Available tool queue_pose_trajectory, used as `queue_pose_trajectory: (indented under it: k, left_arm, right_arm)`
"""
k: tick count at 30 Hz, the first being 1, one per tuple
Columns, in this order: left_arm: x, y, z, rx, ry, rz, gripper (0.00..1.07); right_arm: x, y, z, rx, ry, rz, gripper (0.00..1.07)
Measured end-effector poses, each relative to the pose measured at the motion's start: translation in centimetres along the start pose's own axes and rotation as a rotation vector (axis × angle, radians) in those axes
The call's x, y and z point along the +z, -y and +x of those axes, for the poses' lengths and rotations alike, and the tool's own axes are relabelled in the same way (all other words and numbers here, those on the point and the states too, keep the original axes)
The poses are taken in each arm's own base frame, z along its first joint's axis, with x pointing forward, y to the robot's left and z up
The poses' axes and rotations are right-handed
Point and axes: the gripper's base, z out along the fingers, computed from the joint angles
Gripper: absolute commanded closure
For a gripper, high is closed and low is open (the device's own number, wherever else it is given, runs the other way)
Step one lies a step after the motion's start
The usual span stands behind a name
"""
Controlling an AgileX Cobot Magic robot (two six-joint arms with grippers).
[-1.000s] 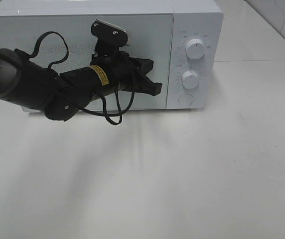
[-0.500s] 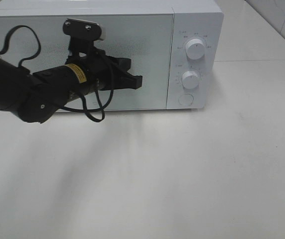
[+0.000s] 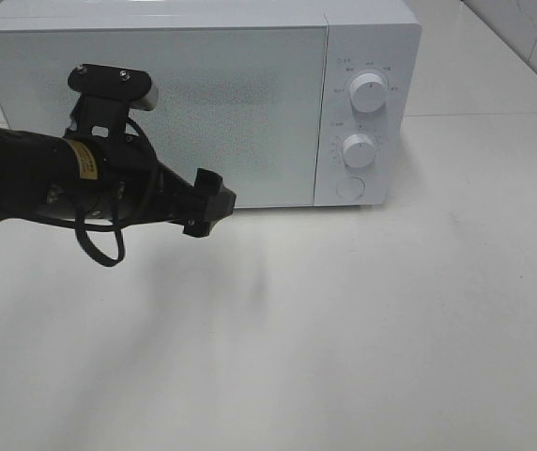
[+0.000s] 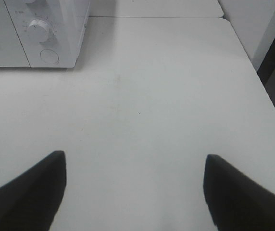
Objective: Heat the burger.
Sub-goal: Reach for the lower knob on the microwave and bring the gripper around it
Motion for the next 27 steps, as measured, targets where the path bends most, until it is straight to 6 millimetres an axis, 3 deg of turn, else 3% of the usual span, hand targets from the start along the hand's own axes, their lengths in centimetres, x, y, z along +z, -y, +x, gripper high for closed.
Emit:
queue_pose_trajectory:
  k: [2, 4, 6, 12, 13, 14, 15, 17, 21, 27]
  left_arm:
    - [-0.5, 0.0, 0.0, 0.000, -0.027, -0.007, 0.06]
    - [-2.7, -0.8, 0.7, -0.012, -0.199, -0.060, 0.06]
    - [-3.2, -1.2, 0.9, -0.021, -0.247, -0.079, 0.06]
    - [-6.6, -4.2, 1.9, -0.060, -0.477, -0.176, 0.06]
    - [-7.9, -5.5, 2.1, -0.071, -0.522, -0.204, 0.06]
    - [-7.9, -5.5, 2.1, -0.071, -0.522, -0.204, 0.06]
    - [-9.3, -6.9, 2.0, -0.089, -0.544, -0.233, 0.06]
    - [-10.0, -7.5, 2.1, -0.094, -0.557, -0.244, 0.06]
    - [-13.4, -10.6, 2.0, -0.195, -0.530, -0.312, 0.06]
    - [-17.0, -11.6, 1.9, -0.294, -0.459, -0.354, 0.06]
  right_arm:
    - [0.0, 0.0, 0.0, 0.000, 0.000, 0.000, 0.32]
    - [0.0, 0.0, 0.0, 0.000, 0.000, 0.000, 0.32]
    - [0.0, 0.0, 0.0, 0.000, 0.000, 0.000, 0.32]
    - [0.0, 0.0, 0.0, 0.000, 0.000, 0.000, 0.32]
    - [0.0, 0.0, 0.0, 0.000, 0.000, 0.000, 0.32]
    - [0.0, 0.0, 0.0, 0.000, 0.000, 0.000, 0.32]
    - [0.0, 0.0, 0.0, 0.000, 0.000, 0.000, 0.32]
    - [0.0, 0.0, 0.0, 0.000, 0.000, 0.000, 0.32]
    - [0.0, 0.0, 0.0, 0.000, 0.000, 0.000, 0.32]
    - [0.0, 0.0, 0.0, 0.000, 0.000, 0.000, 0.32]
